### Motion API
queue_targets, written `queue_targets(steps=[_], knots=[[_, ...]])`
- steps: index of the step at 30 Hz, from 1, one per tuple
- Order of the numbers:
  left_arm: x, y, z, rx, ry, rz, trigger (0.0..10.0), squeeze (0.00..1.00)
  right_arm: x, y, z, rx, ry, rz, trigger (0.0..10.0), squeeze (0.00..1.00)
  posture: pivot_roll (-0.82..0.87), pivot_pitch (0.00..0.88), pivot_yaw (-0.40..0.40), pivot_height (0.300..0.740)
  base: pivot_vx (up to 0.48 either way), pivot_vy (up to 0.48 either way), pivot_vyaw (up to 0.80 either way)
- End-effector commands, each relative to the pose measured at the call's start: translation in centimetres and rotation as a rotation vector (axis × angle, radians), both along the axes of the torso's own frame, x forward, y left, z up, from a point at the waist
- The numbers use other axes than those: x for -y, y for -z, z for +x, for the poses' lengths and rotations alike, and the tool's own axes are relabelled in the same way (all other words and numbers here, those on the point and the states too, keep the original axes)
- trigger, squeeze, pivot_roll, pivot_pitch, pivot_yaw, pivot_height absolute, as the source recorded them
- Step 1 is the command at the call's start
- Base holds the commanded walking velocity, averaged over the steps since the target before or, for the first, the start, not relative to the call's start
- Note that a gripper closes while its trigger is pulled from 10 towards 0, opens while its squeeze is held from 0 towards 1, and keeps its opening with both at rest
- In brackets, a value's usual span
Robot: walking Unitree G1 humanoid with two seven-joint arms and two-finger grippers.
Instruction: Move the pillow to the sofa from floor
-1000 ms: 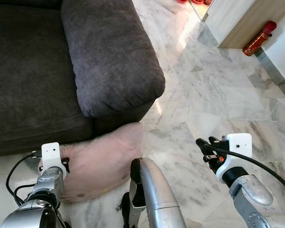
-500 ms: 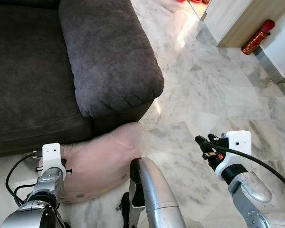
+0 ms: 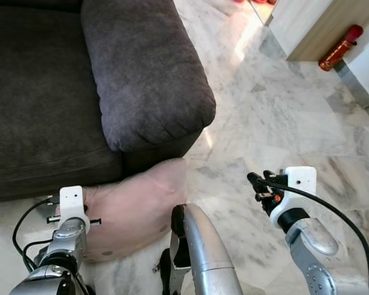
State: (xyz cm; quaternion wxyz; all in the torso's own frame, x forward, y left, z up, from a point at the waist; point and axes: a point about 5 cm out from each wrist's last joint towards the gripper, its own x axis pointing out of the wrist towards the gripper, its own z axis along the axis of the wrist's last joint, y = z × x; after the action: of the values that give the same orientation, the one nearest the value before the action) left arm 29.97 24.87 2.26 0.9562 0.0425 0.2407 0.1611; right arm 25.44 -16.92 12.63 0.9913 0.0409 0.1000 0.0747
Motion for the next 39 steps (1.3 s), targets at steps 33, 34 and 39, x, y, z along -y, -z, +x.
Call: queue_targets(steps=[33, 34, 39], knots=[[6.4, -7.2, 1.4, 0.466, 0.363, 0.080, 10.0, 0.00, -0.3, 3.2, 4.3, 0.092, 0.106, 0.029, 10.0, 0.00, 0.05, 0.000, -0.088, 0.519, 0.000, 0.000, 0.00], [6.5, -7.4, 1.3, 0.477, 0.367, 0.085, 10.0, 0.00, -0.3, 3.1, 4.4, 0.104, 0.108, 0.038, 10.0, 0.00, 0.05, 0.000, -0.088, 0.519, 0.000, 0.000, 0.00], [6.6, -8.0, 1.2, 0.523, 0.375, 0.098, 10.0, 0.00, -0.3, 2.7, 4.6, 0.139, 0.106, 0.055, 10.0, 0.00, 0.05, 0.000, -0.083, 0.519, 0.000, 0.000, 0.00]])
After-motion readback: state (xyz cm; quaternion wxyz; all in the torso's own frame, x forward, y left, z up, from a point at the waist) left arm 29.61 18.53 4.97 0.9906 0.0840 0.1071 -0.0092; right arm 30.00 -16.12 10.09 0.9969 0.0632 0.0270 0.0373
